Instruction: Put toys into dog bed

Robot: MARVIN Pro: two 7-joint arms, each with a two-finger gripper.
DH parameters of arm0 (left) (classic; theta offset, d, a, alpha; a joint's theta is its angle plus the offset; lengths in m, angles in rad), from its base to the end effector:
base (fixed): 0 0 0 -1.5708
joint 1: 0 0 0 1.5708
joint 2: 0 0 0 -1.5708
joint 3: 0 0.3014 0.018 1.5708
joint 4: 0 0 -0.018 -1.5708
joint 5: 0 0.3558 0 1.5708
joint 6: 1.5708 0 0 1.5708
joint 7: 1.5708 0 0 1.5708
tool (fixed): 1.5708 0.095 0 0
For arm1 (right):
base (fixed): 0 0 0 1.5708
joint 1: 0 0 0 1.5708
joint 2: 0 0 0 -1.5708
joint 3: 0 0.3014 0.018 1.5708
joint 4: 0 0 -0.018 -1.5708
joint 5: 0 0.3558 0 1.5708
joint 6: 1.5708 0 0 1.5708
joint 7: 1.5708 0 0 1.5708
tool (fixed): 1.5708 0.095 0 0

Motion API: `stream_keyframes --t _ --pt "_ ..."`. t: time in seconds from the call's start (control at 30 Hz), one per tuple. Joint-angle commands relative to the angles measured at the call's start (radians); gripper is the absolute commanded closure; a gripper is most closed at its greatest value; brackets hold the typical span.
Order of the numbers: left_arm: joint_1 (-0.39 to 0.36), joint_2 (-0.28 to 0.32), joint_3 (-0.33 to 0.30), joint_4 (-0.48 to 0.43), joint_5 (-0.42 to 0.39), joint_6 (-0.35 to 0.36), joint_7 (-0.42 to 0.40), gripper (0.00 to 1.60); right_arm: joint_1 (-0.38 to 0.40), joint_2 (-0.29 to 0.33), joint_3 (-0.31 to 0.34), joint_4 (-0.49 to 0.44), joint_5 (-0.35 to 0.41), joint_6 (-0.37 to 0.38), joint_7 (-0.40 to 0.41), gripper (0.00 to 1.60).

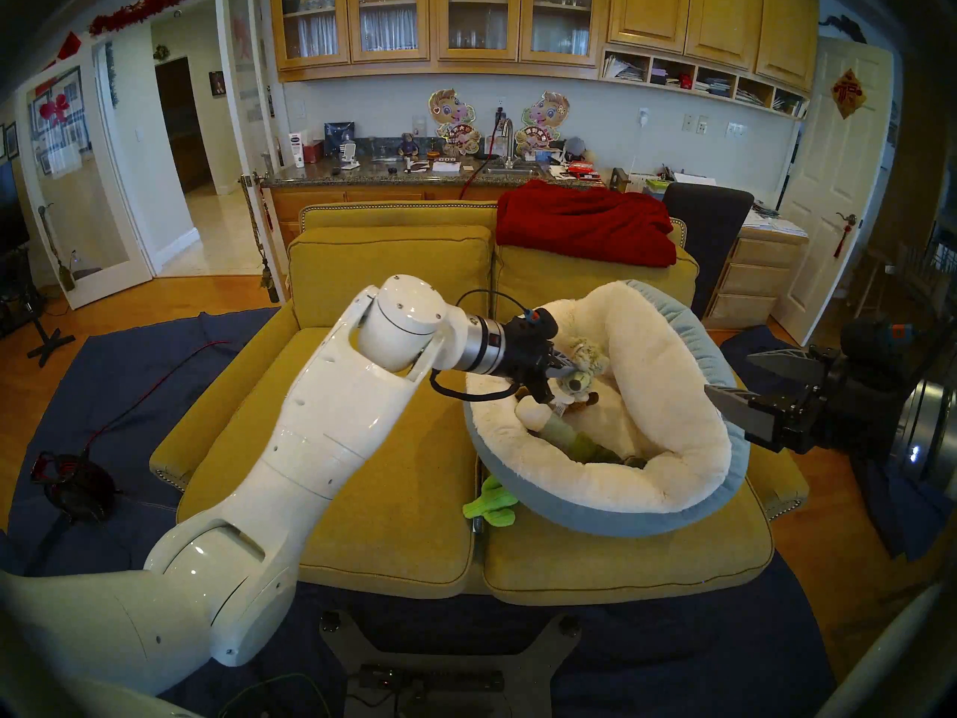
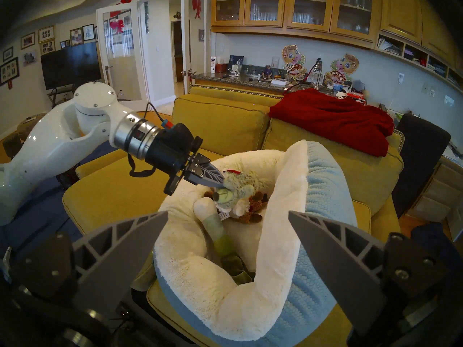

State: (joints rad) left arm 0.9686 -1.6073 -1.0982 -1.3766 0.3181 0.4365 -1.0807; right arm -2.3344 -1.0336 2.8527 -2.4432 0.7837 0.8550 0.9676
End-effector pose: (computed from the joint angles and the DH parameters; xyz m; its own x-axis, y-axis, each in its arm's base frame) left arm 0.5055 -0.2612 -0.1739 -0.1227 -0.4886 0.8638 -0.9635 -0.1499 -0.2216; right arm 0.1953 -0.1942 -0.0210 0.3173 0.2289 0.9203 0.4868 -0.8721 0.0491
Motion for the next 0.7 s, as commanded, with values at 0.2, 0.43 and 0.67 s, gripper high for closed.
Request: stream_keyframes --t 0.2,0.43,0.67 --pt "-0.002 0.06 -0.075 -0.091 -0.062 -0.022 -0.101 0.0 0.003 0.004 0.012 0.0 -0.001 -0.001 0.001 0.0" --pt "0.064 0.162 -0.138 -0.171 -0.075 0.008 -0.165 0.0 0.003 0.003 0.01 0.0 -0.001 -0.001 0.0 0.0" --pt "0.178 0.263 -0.255 -0.269 -0.072 0.029 -0.237 0.0 0.003 0.002 0.009 0.0 -0.001 -0.001 0.0 0.0"
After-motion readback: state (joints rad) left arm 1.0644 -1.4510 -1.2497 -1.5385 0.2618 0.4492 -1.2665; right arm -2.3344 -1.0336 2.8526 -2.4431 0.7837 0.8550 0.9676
